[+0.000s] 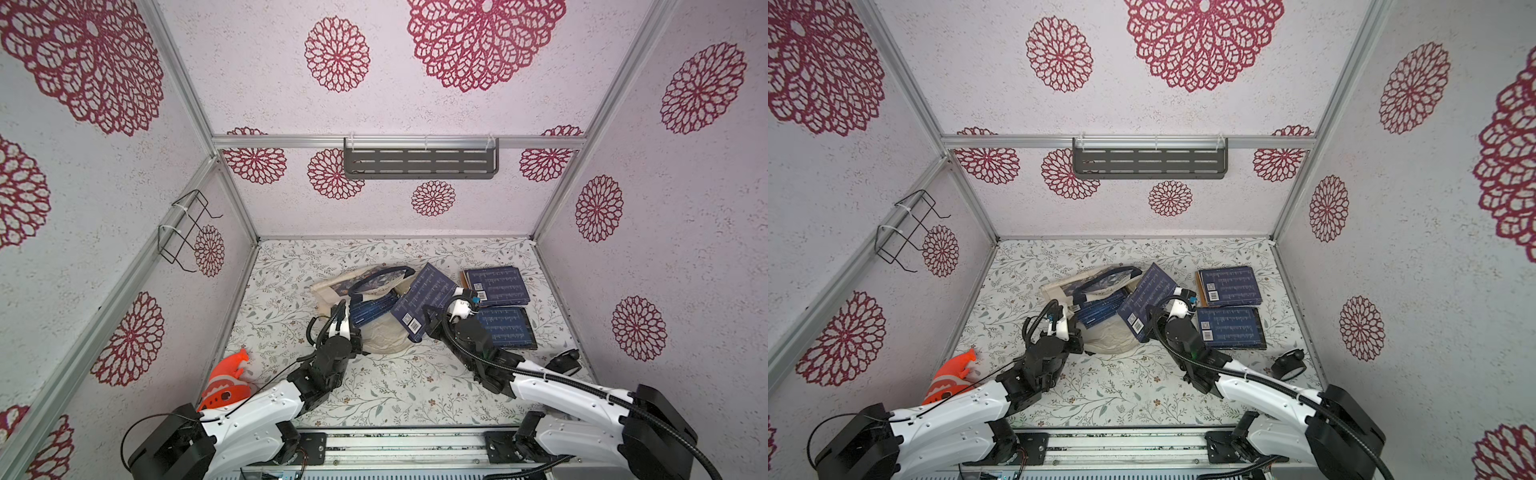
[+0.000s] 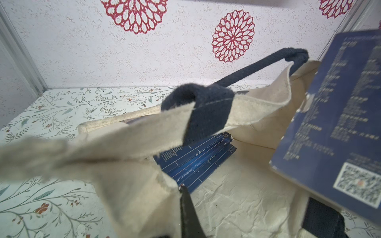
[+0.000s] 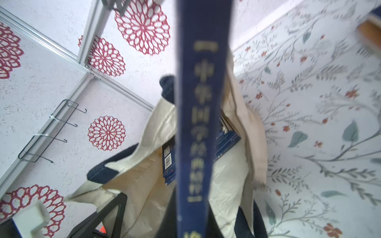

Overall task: Take out the books from the canvas bag
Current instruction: Pick up the book from the canvas bag, then place the book on the book.

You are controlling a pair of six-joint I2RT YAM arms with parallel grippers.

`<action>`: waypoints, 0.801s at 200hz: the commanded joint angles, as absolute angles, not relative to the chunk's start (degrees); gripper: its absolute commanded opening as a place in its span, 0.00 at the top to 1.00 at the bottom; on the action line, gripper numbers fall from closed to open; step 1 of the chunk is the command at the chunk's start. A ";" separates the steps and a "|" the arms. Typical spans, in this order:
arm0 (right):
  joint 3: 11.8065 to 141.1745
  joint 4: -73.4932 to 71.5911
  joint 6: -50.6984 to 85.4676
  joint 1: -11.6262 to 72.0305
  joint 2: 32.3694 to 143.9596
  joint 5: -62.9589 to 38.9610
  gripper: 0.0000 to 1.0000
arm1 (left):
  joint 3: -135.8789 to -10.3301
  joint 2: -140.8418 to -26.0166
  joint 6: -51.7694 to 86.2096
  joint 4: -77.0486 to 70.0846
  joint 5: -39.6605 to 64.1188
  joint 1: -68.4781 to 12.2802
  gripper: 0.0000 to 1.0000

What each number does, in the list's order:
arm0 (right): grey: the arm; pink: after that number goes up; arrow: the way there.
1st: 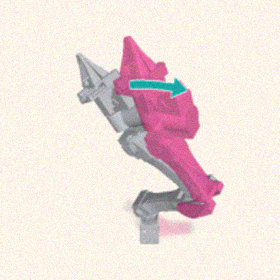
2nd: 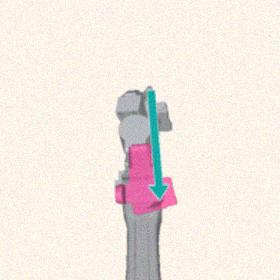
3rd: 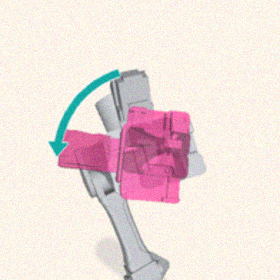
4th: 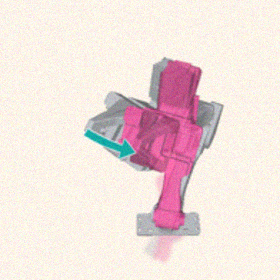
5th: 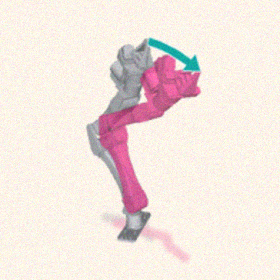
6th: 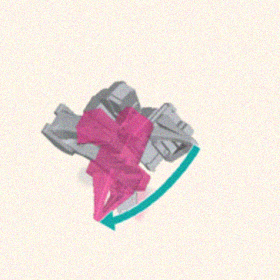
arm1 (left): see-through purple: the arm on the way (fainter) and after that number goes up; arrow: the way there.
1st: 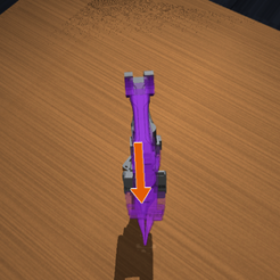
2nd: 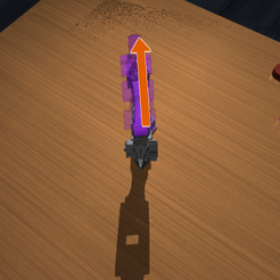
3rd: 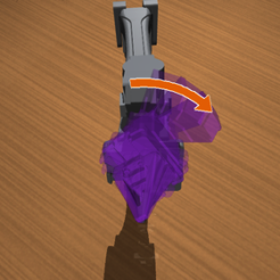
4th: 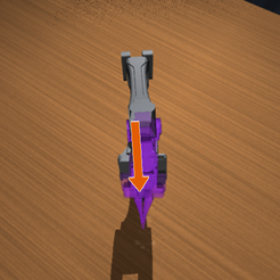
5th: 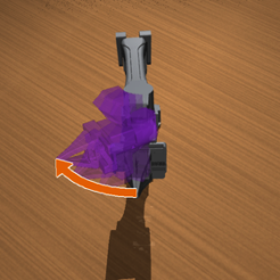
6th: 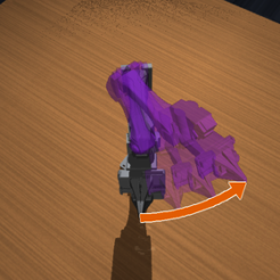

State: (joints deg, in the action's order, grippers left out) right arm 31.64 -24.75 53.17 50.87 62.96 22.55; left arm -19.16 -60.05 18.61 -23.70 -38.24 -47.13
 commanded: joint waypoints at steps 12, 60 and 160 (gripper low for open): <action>31.30 -22.81 48.31 50.30 55.71 31.87 1.00 | -20.52 -59.60 18.37 -24.78 -38.49 -48.31 1.00; 29.69 -15.61 49.68 46.09 47.59 36.06 1.00 | -20.53 -59.50 18.37 -24.72 -38.26 -48.26 1.00; 24.58 -6.35 53.85 35.47 33.68 39.16 1.00 | -20.81 -60.02 18.46 -24.59 -38.10 -48.27 1.00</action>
